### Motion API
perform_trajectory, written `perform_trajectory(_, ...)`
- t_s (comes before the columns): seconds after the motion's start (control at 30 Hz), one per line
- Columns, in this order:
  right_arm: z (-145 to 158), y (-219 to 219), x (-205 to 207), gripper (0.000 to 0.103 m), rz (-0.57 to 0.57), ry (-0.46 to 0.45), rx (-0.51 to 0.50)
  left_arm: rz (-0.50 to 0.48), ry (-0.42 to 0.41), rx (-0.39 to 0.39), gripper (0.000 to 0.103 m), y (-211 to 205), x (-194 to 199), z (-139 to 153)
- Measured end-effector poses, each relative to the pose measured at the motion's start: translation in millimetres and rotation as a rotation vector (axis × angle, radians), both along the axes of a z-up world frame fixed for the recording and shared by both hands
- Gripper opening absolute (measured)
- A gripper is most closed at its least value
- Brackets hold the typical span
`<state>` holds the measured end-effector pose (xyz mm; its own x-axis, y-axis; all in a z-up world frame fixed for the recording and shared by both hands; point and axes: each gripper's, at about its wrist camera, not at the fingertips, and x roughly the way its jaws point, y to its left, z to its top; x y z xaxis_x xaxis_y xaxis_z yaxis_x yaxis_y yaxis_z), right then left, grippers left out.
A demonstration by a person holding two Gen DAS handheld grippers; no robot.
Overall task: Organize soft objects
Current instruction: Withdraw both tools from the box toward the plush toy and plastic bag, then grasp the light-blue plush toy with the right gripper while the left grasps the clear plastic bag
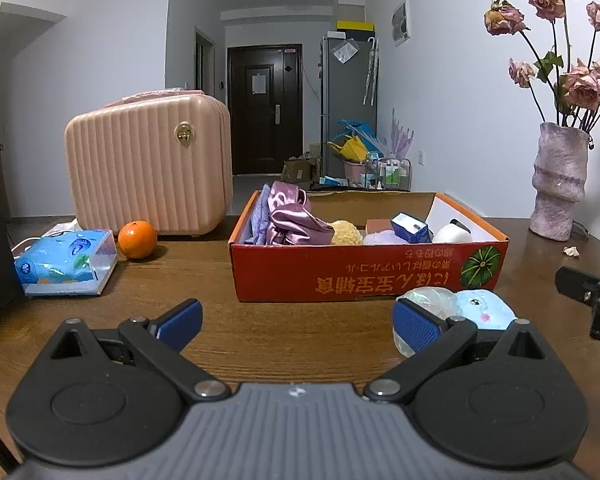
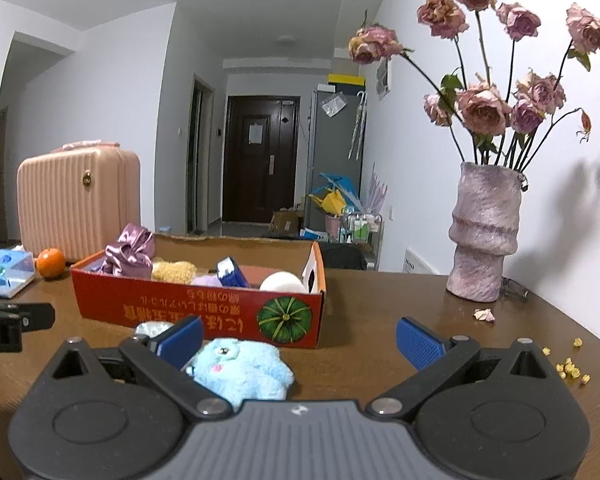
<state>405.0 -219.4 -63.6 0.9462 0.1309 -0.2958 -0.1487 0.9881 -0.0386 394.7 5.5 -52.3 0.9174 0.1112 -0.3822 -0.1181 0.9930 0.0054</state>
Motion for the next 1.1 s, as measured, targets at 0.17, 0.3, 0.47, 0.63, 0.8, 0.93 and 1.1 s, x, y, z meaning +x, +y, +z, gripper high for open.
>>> perform_trajectory(0.17,-8.2,4.1,8.7,0.103,0.024,0.048,-0.006,-0.021,0.023,-0.029,0.103,4.3,5.9,-2.3)
perform_trajectory(0.3,-15.4,8.6,19.7,0.103,0.042,0.091,-0.009,-0.03,0.053,-0.045,0.103,7.5,14.9,-6.4)
perform_trajectory(0.47,-24.0,15.8,39.5,0.103,0.067,0.157,0.007,-0.041,0.048,-0.043,0.103,8.6,18.8,-6.8)
perform_trajectory(0.63,-33.5,24.0,62.8,0.103,0.067,0.225,0.016,-0.038,0.051,-0.043,0.103,14.1,23.8,-7.8)
perform_trajectory(0.8,-39.1,28.5,76.6,0.103,0.068,0.266,0.031,-0.037,0.049,-0.037,0.103,18.4,29.1,-8.3)
perform_trajectory(0.93,-42.9,31.5,89.3,0.103,0.065,0.299,0.054,-0.032,0.055,-0.037,0.103,22.1,35.3,-10.1)
perform_trajectory(1.1,-50.5,38.8,108.4,0.103,0.049,0.354,0.065,-0.03,0.067,-0.05,0.103,27.2,40.2,-12.1)
